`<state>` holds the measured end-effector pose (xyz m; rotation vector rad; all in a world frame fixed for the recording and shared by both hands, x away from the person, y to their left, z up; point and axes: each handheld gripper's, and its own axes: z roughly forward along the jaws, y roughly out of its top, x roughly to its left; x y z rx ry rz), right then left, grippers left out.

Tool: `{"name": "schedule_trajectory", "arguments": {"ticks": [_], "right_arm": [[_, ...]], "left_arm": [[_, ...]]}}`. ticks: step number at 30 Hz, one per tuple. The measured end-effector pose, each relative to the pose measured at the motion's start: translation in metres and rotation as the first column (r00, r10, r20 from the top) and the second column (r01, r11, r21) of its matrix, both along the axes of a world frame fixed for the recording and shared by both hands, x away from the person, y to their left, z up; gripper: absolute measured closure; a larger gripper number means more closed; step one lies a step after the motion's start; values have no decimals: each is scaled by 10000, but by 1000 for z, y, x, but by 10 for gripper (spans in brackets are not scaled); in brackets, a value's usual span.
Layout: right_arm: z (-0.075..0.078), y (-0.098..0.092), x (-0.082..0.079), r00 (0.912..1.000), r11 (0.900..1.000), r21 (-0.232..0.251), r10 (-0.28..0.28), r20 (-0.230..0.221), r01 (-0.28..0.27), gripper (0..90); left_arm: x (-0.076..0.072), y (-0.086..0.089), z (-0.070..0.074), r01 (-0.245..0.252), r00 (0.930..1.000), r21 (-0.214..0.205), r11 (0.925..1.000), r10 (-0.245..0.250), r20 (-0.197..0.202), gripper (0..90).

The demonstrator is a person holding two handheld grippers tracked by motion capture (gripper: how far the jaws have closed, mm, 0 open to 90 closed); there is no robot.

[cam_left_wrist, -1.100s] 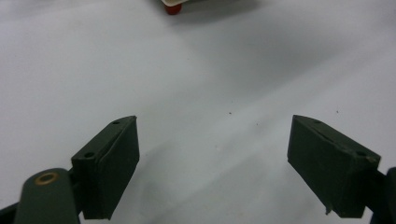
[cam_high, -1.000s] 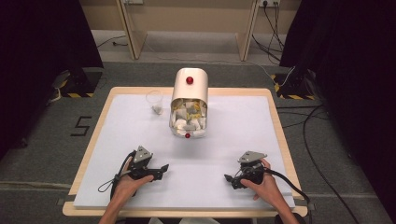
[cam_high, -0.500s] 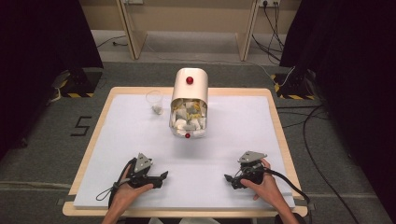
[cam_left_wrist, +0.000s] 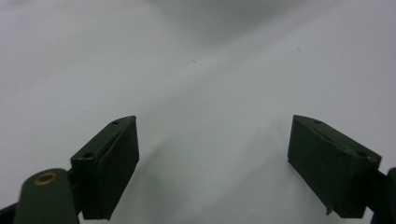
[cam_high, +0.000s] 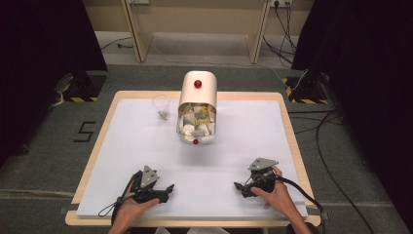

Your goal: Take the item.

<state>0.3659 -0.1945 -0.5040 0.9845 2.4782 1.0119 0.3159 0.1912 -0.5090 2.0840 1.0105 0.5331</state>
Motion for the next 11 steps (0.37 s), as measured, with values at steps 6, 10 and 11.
{"name": "schedule_trajectory", "arguments": {"ticks": [6,10,11], "right_arm": [[0,0,0,10000,10000,-1,6,4,-6,21],[0,0,0,10000,10000,-2,6,4,-6,21],[0,0,0,10000,10000,-1,4,2,-4,21]], "left_arm": [[5,4,-1,-81,9986,-390,9992,61,-519,154],[5,4,-1,-61,9985,-432,9990,37,-548,153],[5,5,-1,-65,9985,-428,9991,41,-550,153]]}}
